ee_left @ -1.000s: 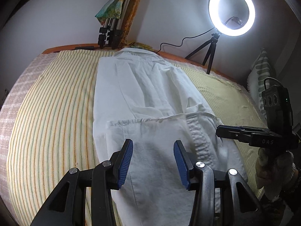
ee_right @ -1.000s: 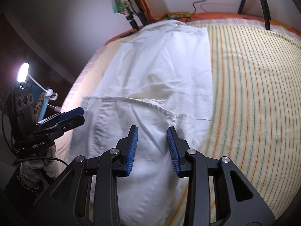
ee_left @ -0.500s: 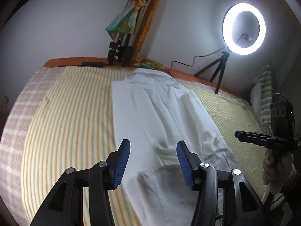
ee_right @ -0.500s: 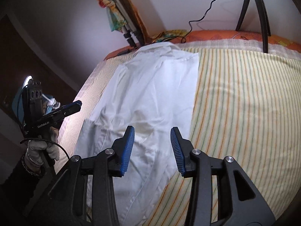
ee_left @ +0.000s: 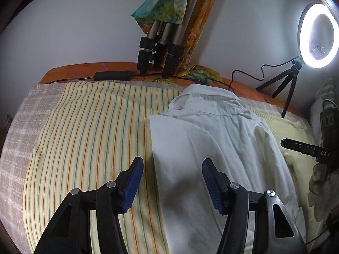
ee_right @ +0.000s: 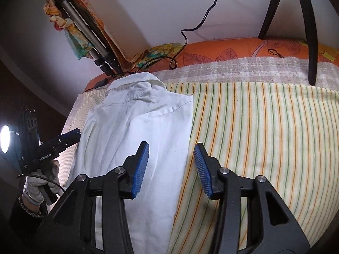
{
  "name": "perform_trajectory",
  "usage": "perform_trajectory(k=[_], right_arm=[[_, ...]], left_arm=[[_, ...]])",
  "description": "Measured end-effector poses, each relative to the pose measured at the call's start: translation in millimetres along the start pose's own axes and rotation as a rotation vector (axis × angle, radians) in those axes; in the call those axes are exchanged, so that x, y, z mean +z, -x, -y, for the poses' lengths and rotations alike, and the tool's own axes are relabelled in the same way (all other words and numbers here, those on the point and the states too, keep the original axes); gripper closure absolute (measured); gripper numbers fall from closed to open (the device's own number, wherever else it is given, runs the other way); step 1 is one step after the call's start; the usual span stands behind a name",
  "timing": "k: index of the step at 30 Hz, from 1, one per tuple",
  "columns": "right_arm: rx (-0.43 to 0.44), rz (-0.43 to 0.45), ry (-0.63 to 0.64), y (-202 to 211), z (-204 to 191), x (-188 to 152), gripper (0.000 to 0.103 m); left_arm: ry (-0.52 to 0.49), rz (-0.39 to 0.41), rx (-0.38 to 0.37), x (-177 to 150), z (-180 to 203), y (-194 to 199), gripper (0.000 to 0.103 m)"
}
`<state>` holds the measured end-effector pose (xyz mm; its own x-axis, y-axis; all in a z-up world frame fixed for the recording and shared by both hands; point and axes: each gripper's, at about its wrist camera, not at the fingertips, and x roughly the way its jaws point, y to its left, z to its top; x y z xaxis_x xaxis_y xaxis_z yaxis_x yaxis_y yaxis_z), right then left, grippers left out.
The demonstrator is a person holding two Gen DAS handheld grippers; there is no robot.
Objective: Fold small clothes
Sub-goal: 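Grasp the collar end of the shirt with both tools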
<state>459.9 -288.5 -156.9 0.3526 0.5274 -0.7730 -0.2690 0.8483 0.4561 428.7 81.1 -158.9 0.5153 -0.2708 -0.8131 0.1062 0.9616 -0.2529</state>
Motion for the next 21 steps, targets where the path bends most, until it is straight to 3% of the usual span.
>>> perform_trajectory(k=[6, 11, 12, 13, 15, 17, 19, 21], right_arm=[[-0.068, 0.018, 0.064, -27.3, -5.4, 18.6, 0.05], [-0.098, 0.024, 0.148, -40.7, -20.6, 21.5, 0.049], [-0.101, 0.025, 0.162, -42.2, -23.1, 20.7, 0.05], [-0.099, 0.026, 0.164, -42.1, -23.4, 20.7, 0.054], [-0.084, 0.028, 0.144, -40.1, -20.1, 22.2, 0.067], [-0.061, 0.033, 0.096, -37.7, -12.8, 25.6, 0.082], [-0.019, 0.048, 0.042, -32.7, -4.6, 27.4, 0.094], [0.015, 0.069, 0.001, -27.0, 0.5, 28.6, 0.096]], left_arm=[[-0.057, 0.004, 0.064, 14.1, 10.5, -26.8, 0.033], [-0.096, 0.022, 0.081, 20.0, 17.7, -36.7, 0.033], [-0.091, 0.025, 0.073, 21.2, 17.1, -36.8, 0.039], [-0.081, 0.028, 0.058, 22.5, 15.6, -36.3, 0.052], [-0.043, 0.025, 0.048, 26.2, 10.6, -35.7, 0.078], [-0.003, 0.028, 0.012, 28.2, 3.8, -34.8, 0.093], [0.029, 0.03, -0.013, 28.4, -1.3, -34.3, 0.097], [0.041, 0.046, -0.027, 27.3, -2.2, -30.2, 0.1]])
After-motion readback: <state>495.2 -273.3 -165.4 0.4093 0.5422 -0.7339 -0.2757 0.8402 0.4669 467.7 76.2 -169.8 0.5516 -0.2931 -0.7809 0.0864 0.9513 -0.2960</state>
